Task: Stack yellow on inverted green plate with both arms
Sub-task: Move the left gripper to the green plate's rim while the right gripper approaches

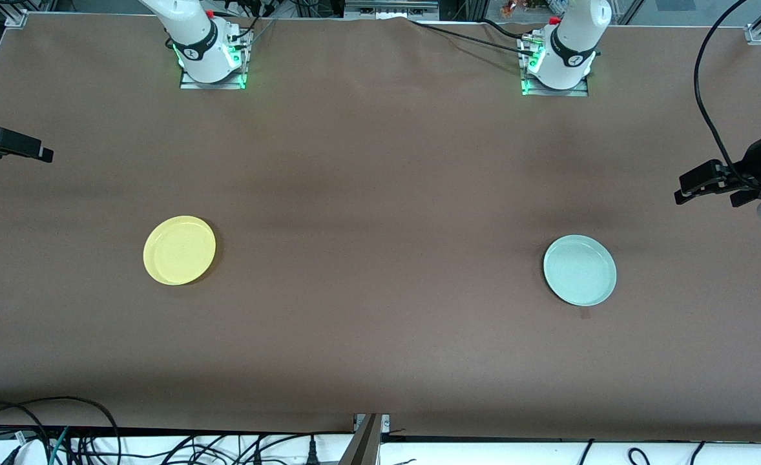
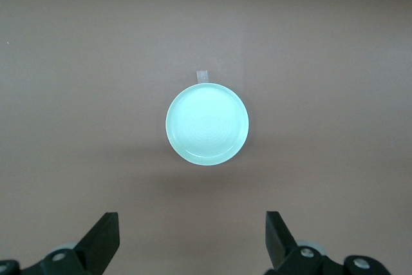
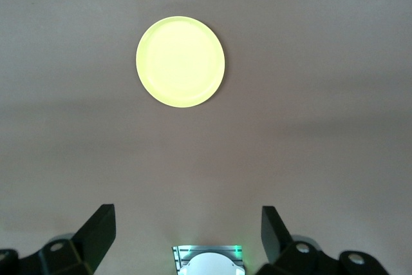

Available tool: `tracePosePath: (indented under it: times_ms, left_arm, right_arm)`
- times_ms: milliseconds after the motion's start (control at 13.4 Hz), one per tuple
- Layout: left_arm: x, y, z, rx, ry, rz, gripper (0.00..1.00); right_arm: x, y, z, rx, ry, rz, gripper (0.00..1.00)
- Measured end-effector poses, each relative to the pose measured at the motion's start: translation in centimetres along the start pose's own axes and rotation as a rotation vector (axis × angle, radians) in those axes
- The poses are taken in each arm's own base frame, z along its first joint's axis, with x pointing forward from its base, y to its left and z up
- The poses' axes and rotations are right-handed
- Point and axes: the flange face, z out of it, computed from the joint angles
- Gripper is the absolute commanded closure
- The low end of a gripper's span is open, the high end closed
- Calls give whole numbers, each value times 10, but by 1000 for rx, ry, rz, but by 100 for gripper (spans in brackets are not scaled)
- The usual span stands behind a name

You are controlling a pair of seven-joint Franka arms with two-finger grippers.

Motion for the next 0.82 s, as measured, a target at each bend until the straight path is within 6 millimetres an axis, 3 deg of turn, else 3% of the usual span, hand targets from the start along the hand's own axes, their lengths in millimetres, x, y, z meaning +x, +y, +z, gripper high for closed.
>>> tracePosePath:
  times_ms: [596, 820]
  left_arm:
    - [2, -1, 5, -1, -9, -2, 0]
    - [8, -3, 22, -3, -42, -4, 0]
  right_arm:
    - [-1, 9, 0, 1, 1, 6, 0]
    - [-1, 12, -1, 1, 1, 10, 0]
